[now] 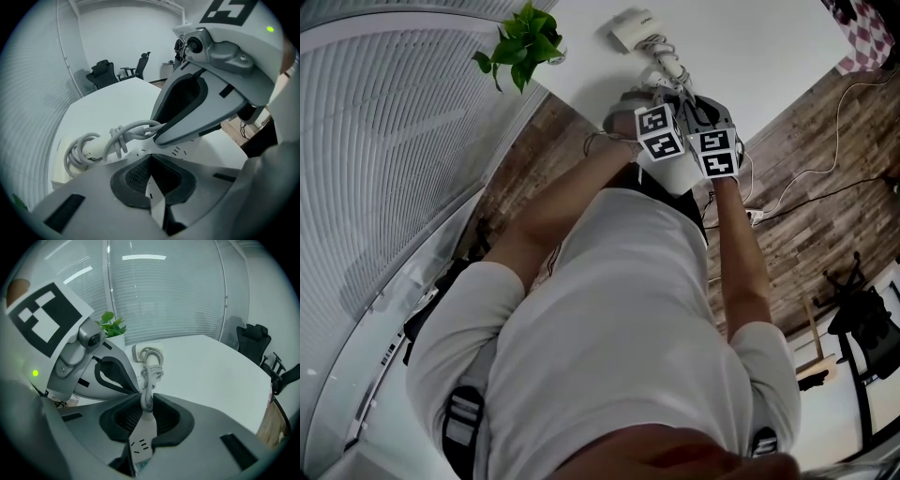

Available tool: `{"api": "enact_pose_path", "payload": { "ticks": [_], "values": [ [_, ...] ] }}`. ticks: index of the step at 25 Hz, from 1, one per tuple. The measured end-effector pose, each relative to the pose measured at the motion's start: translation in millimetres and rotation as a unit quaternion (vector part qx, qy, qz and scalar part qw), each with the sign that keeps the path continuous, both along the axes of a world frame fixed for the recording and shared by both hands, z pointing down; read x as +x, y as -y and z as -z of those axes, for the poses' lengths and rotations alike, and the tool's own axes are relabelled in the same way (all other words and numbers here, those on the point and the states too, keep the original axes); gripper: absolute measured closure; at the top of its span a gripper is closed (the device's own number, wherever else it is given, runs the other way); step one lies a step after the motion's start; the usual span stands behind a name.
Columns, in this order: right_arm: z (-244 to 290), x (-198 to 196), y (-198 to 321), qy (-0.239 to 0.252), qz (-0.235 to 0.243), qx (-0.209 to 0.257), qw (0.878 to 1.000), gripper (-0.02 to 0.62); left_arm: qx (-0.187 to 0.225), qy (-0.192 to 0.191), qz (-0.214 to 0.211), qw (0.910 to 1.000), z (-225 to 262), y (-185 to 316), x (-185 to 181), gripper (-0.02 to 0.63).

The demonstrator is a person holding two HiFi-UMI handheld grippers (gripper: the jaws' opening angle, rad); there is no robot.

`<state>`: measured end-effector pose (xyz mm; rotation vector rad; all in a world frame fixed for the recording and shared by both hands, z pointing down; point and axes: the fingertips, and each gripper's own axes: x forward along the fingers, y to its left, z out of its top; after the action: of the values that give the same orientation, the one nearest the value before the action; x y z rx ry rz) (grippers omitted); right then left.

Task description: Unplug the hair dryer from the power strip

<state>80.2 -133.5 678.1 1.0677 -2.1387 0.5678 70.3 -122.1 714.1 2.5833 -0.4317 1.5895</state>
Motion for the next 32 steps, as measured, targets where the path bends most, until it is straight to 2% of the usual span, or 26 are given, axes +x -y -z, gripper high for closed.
{"api": "enact_pose_path", "payload": {
  "ticks": [3,9,17,23,32],
  "values": [
    [0.5,0.2,-0.9,0.008,-0.003,-0.003,1.000,0.508,0.006,0.006,-0.001,1.0000,0.3,1.6,-0.3,0.577],
    [1.9,1.5,0.3,0.014,-0.014,0.003,1.000,0.511,-0.014,0.031,-0.005,0.9994,0.2,-0.9,1.0,0.577],
    [5.4,2.8,-2.6,0.028,-0.021,0.006,0.999,0.512,-0.018,0.045,-0.011,0.9988,0.9,-2.4,1.6,0.577],
    [46.9,5.4,18.0,0.060,-0.033,0.051,0.996,0.512,-0.022,0.050,-0.010,0.9985,-1.5,-0.1,1.4,0.577],
    [33.0,5.9,5.5,0.058,-0.012,0.021,0.998,0.512,-0.034,0.042,-0.009,0.9985,-2.1,-1.0,0.1,0.577]
  ]
}}
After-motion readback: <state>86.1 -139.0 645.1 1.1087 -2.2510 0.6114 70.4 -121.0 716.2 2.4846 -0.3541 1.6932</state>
